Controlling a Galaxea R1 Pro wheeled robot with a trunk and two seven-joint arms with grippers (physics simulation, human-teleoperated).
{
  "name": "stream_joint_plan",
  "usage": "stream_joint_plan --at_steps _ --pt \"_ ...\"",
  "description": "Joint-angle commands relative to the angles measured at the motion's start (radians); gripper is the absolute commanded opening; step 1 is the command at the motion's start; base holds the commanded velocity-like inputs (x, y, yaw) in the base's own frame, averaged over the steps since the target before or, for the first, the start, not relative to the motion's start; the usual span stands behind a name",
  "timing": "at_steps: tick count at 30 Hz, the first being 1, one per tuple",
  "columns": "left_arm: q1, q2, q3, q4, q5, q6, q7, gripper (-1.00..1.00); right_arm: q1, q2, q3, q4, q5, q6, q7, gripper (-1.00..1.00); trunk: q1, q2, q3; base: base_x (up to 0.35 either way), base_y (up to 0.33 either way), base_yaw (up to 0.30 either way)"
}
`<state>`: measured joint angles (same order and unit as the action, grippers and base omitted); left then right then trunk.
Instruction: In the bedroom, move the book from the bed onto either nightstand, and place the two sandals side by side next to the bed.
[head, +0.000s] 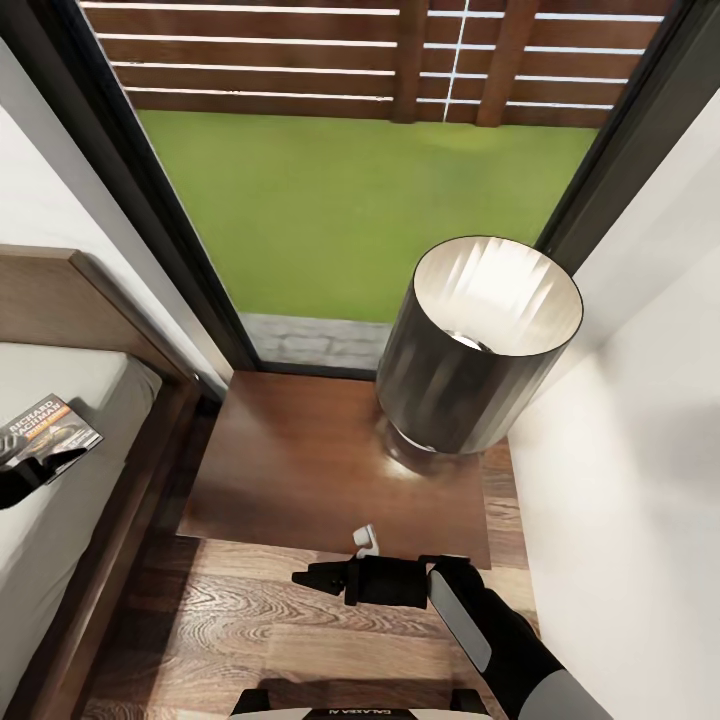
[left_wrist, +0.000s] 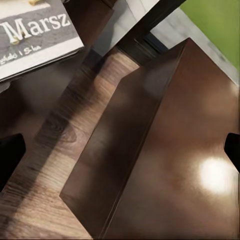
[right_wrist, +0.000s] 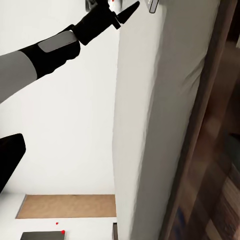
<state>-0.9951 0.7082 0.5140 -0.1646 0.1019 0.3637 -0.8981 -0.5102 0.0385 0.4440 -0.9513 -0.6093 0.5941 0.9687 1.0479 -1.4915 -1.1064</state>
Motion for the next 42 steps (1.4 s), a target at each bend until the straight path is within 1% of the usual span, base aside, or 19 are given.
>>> stream_joint_plan --at_steps 1,2,21,22,27,28,29,30,31,32,35,36,39,40,41,42 --pt "0.000 -0.001 -0.004 0.000 0.009 0.020 -0.001 1.00 -0.001 0.000 0.001 0.000 -0.007 0.007 -0.001 1.00 0.000 0.000 0.000 0.000 0.000 0.000" --pt "0.000 -0.002 -0.004 0.000 0.009 0.023 -0.001 1.00 -0.001 0.000 0.001 0.000 -0.007 0.007 -0.001 1.00 0.000 0.000 0.000 0.000 0.000 0.000" --pt "0.000 -0.007 -0.004 0.001 0.006 0.028 -0.001 1.00 -0.001 0.000 0.001 0.000 -0.009 0.007 -0.001 1.00 -0.073 0.133 0.059 0.000 0.000 0.000" --pt "0.000 -0.008 -0.005 0.002 0.006 0.027 -0.001 1.00 -0.001 0.000 0.001 0.000 -0.008 0.007 -0.001 1.00 -0.073 0.133 0.059 0.000 0.000 0.000" --pt "0.000 -0.032 -0.007 0.007 0.009 0.029 -0.002 1.00 -0.001 0.000 0.001 0.000 -0.007 0.006 -0.001 1.00 -0.073 0.133 0.059 0.000 0.000 0.000" --pt "0.000 -0.056 -0.008 0.013 0.009 0.029 -0.015 1.00 -0.001 0.000 0.001 0.000 -0.006 0.004 -0.001 1.00 -0.073 0.133 0.059 0.000 0.000 0.000" --pt "0.000 -0.066 -0.008 0.015 0.009 0.029 -0.022 1.00 -0.001 0.001 0.001 0.000 -0.006 0.002 -0.001 1.00 -0.073 0.133 0.059 0.000 0.000 0.000" --pt "0.000 -0.098 -0.009 0.016 0.008 0.029 -0.045 1.00 -0.001 0.001 0.001 0.000 -0.006 -0.004 -0.001 1.00 -0.073 0.133 0.059 0.000 0.000 0.000" --pt "0.000 -0.123 -0.010 0.014 0.007 0.029 -0.056 1.00 -0.001 0.001 0.001 0.000 -0.006 -0.010 -0.001 1.00 -0.073 0.133 0.059 0.000 0.000 0.000" --pt "0.000 -0.135 -0.010 0.014 0.006 0.029 -0.060 1.00 -0.001 0.001 0.001 0.000 -0.006 -0.013 -0.001 1.00 -0.073 0.133 0.059 0.000 0.000 0.000" --pt "0.000 -0.203 -0.012 0.011 0.004 0.026 -0.070 1.00 -0.001 0.001 0.001 0.000 -0.006 -0.023 -0.001 1.00 -0.073 0.133 0.059 0.000 0.000 0.000" --pt "0.000 -0.214 -0.012 0.011 0.003 0.025 -0.071 1.00 -0.001 0.001 0.001 0.000 -0.006 -0.024 -0.001 1.00 -0.073 0.133 0.059 0.000 0.000 0.000" --pt "0.000 -0.287 -0.012 0.010 0.003 0.022 -0.079 1.00 -0.001 0.000 0.001 0.000 -0.006 -0.026 -0.001 1.00 -0.073 0.133 0.059 0.000 0.000 0.000" --pt "0.000 -0.299 -0.012 0.010 0.003 0.022 -0.081 1.00 -0.001 0.000 0.001 0.000 -0.006 -0.026 -0.001 1.00 -0.073 0.133 0.059 0.000 0.000 0.000" --pt "0.000 -0.323 -0.011 0.010 0.003 0.022 -0.086 1.00 -0.001 0.000 0.001 0.000 -0.006 -0.026 -0.001 1.00 -0.073 0.133 0.059 0.000 0.000 0.000" --pt "0.000 -0.356 -0.011 0.010 0.003 0.021 -0.099 1.00 -0.001 0.000 0.001 0.000 -0.006 -0.026 -0.001 1.00 -0.073 0.133 0.059 0.000 0.000 0.000"
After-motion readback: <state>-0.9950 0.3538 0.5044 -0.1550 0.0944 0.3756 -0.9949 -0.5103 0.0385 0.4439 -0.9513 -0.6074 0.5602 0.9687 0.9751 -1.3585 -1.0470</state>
